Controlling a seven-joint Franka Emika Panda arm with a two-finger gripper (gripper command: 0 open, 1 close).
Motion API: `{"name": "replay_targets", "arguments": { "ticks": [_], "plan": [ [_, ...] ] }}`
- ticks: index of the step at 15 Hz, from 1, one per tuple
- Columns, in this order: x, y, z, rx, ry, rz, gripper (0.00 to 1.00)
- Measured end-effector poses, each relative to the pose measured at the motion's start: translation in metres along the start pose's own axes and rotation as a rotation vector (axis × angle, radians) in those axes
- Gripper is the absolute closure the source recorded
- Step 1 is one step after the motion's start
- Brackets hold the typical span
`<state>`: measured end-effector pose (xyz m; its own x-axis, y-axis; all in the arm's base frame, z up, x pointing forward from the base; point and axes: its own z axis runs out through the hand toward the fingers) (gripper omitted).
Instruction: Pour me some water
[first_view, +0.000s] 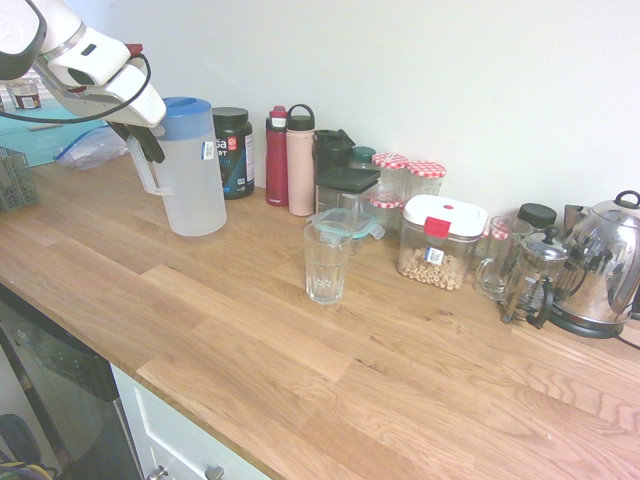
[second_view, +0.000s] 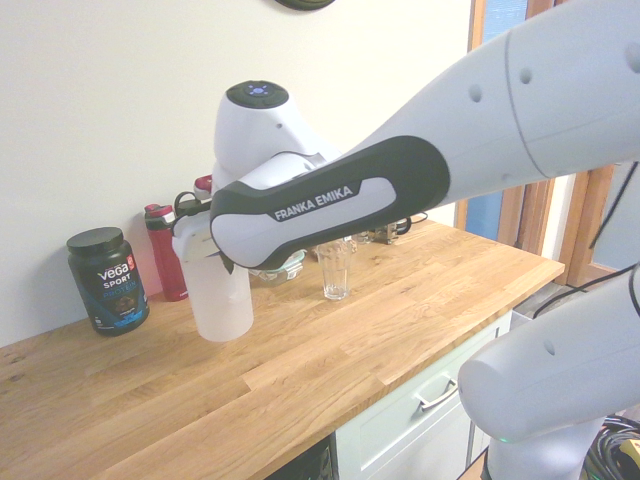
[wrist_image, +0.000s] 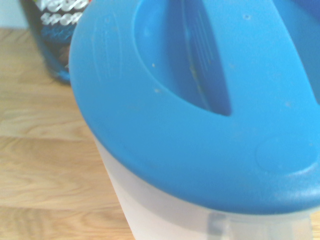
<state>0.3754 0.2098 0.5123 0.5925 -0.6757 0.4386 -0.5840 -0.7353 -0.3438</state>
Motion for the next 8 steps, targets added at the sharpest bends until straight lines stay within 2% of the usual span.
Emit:
{"name": "replay_targets", "arguments": {
  "ticks": [8],
  "plan": [
    [-0.012,-0.021,0.048,-0.022,-0.022,0.004,1.00]
  ]
}}
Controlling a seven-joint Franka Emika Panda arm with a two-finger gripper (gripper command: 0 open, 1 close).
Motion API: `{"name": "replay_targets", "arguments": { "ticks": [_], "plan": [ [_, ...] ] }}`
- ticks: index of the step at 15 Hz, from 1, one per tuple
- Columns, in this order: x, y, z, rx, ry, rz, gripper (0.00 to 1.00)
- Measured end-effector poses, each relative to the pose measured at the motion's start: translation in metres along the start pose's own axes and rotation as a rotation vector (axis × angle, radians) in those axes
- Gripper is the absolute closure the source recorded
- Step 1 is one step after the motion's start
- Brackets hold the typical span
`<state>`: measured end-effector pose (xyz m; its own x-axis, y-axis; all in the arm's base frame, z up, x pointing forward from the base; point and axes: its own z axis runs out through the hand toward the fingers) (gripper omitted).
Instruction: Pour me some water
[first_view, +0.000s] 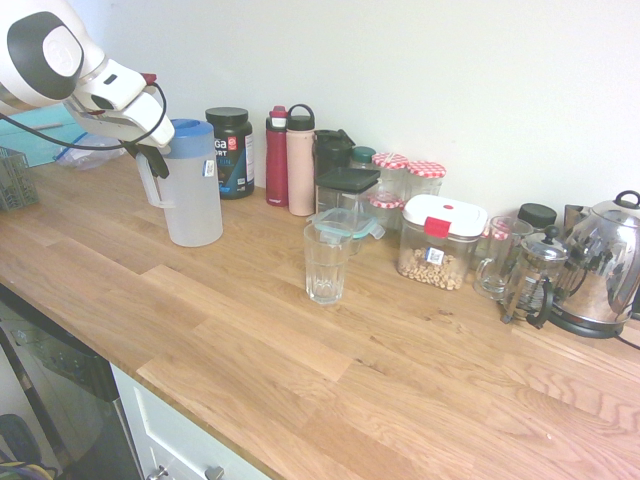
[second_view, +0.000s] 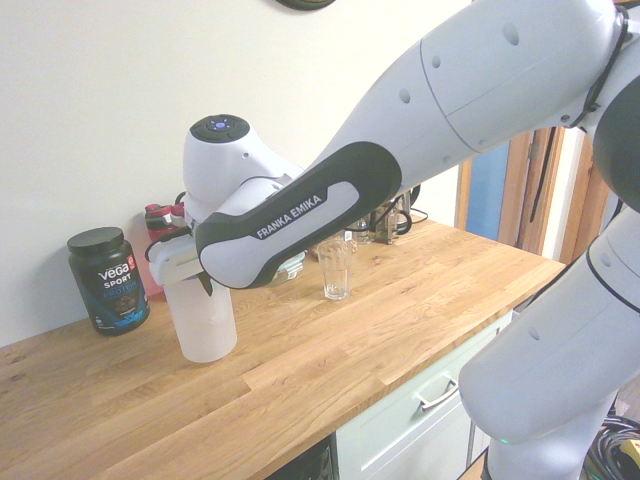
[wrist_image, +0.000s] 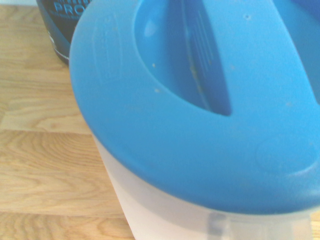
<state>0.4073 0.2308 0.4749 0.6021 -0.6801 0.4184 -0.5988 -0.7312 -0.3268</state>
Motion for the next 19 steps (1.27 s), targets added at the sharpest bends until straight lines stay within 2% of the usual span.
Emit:
{"name": "replay_targets", "arguments": {
  "ticks": [1,14,16,19],
  "plan": [
    [-0.001,0.000,0.001,-0.001,0.000,0.002,0.00],
    [-0.004,0.003,-0.010,0.005,-0.023,0.002,0.00],
    [-0.011,0.008,-0.025,-0.038,-0.056,-0.010,0.00],
    [-0.017,0.031,-0.064,-0.168,-0.136,-0.057,0.00]
  ]
}}
